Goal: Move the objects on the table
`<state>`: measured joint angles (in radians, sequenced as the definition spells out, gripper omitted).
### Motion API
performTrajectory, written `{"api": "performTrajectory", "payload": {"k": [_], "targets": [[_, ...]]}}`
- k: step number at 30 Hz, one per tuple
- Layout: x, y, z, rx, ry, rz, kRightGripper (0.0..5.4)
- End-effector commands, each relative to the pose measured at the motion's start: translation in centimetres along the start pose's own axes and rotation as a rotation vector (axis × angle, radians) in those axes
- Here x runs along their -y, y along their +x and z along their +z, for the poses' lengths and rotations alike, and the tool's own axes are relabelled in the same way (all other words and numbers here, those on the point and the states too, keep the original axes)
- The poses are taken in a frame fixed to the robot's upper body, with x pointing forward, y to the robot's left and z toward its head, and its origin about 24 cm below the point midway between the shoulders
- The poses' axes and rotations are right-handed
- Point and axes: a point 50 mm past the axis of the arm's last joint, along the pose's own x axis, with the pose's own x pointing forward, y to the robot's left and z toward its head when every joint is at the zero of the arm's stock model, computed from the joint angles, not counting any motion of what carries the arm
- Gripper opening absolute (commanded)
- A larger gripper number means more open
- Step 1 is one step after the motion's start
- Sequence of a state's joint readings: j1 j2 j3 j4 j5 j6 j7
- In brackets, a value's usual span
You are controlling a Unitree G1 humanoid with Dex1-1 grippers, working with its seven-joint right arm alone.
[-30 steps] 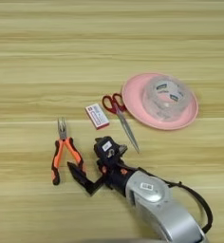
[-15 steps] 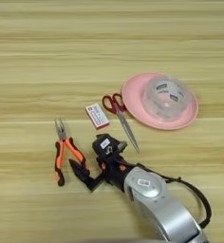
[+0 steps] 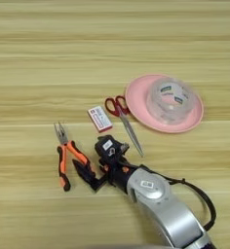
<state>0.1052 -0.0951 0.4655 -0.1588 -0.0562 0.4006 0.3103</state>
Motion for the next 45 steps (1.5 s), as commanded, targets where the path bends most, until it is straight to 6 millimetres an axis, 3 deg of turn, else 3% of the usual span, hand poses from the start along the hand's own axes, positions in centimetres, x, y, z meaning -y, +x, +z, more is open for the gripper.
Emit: {"api": "performTrajectory", "payload": {"k": [1,26,35,45], "targets": [[0.6,-0.2,-0.9,-0.05,-0.025,-0.024,4.32],[0.0,-0.2,-1.2,-0.045,-0.027,0.04,1.92],[-0.1,0.1,-0.3,0.034,0.012,0.035,0.99],[-0.2,0.8,2.0,0.14,0.024,0.026,0.94]]}}
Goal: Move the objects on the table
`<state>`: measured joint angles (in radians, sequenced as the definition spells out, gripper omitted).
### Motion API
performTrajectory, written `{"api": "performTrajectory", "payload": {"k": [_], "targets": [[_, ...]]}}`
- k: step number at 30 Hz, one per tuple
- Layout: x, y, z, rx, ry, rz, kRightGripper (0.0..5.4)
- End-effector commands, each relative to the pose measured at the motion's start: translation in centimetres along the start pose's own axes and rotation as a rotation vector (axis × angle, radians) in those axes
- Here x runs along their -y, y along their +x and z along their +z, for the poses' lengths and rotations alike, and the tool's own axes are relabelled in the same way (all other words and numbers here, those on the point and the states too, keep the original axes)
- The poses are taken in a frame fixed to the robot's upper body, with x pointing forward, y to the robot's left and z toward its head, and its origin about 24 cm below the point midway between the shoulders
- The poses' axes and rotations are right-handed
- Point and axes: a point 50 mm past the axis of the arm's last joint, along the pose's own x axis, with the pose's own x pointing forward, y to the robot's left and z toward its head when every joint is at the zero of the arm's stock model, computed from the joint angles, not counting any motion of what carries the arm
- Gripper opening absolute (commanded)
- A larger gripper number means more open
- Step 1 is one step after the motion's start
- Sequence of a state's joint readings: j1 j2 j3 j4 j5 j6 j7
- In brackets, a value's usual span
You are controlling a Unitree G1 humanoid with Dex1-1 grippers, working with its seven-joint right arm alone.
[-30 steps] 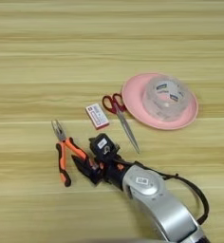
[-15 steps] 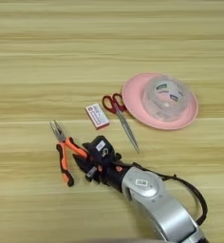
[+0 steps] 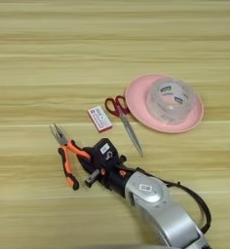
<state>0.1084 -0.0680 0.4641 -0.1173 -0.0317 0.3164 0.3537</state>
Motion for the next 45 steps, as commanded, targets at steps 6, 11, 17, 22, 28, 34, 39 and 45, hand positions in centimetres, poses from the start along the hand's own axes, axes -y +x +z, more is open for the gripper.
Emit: {"api": "performTrajectory", "payload": {"k": [6,11,17,22,28,34,39,45], "targets": [[0.4,1.2,5.4,0.219,-0.001,-0.034,0.94],[2.2,0.8,9.2,0.414,0.011,-0.141,0.94],[4.6,-0.6,11.3,0.572,0.033,-0.301,0.94],[7.3,-2.4,13.0,0.676,-0.003,-0.467,0.94],[11.6,-5.8,14.1,0.734,-0.036,-0.662,0.93],[13.9,-8.6,14.1,0.739,-0.068,-0.782,0.93],[16.0,-11.1,13.7,0.72,-0.095,-0.902,0.93],[19.1,-13.9,12.2,0.621,-0.108,-1.066,0.93]]}}
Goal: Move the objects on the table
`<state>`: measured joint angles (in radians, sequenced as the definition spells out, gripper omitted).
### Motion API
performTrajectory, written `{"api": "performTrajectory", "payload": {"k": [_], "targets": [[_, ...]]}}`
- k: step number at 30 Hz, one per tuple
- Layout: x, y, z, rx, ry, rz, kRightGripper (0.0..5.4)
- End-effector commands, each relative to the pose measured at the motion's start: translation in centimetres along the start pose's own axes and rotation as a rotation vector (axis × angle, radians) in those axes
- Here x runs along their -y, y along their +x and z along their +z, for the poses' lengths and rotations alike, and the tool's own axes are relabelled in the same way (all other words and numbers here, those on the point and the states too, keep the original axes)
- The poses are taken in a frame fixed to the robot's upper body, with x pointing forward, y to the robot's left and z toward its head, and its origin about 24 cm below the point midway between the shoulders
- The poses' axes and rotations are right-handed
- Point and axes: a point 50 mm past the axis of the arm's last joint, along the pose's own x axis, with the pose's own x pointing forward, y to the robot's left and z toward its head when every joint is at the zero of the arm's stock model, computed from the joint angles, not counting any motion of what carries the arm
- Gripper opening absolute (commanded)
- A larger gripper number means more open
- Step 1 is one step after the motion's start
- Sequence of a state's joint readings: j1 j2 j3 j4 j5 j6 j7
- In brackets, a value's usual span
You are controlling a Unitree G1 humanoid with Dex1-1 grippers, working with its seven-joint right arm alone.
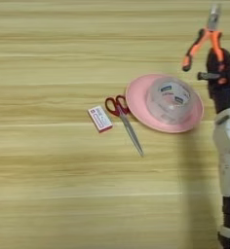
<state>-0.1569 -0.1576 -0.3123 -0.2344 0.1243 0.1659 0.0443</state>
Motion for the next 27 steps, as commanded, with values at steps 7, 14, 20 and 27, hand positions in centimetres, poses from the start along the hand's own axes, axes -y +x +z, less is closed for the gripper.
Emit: {"api": "performTrajectory", "payload": {"k": [7,14,20,27], "targets": [[4.7,1.6,-0.9,-0.09,-0.1,-0.137,0.93],[5.6,1.8,-4.3,-0.251,-0.045,-0.112,0.93],[7.0,1.7,-6.9,-0.367,-0.086,-0.107,0.93],[8.5,1.3,-7.9,-0.405,-0.098,-0.136,0.93]]}}
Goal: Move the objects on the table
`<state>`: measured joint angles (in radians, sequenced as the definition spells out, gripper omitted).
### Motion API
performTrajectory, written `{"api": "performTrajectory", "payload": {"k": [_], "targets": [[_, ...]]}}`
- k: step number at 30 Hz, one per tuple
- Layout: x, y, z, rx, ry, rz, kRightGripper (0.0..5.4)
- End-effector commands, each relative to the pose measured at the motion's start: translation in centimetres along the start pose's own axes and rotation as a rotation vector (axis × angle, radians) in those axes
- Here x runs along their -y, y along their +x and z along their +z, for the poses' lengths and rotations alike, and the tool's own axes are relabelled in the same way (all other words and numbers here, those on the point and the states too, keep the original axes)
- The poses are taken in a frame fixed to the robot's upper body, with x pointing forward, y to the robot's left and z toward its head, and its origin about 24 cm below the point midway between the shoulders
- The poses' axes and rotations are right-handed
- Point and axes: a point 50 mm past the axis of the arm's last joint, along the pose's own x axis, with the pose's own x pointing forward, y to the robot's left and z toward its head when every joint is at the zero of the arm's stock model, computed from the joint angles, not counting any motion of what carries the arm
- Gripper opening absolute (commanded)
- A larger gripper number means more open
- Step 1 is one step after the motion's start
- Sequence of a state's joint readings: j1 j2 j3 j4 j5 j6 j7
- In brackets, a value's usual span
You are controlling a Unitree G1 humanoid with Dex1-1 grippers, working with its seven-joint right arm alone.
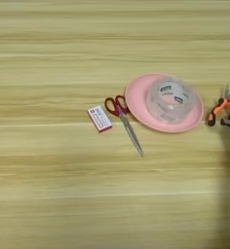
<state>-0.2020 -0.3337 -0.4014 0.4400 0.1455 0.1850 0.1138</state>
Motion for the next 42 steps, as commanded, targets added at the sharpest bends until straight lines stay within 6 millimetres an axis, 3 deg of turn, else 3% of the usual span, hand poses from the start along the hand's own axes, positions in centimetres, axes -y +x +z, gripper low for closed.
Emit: {"api": "performTrajectory", "payload": {"k": [1,13,14,37,42], "targets": [[1.3,0.9,4.5,0.166,-0.038,-0.029,0.93],[1.2,1.1,3.4,0.129,-0.083,-0.005,0.93],[1.1,1.1,3.4,0.13,-0.083,-0.001,1.21],[-1.4,-1.3,7.4,0.308,-0.096,0.092,3.41],[-2.3,-1.4,7.5,0.311,-0.097,0.124,3.94]]}}
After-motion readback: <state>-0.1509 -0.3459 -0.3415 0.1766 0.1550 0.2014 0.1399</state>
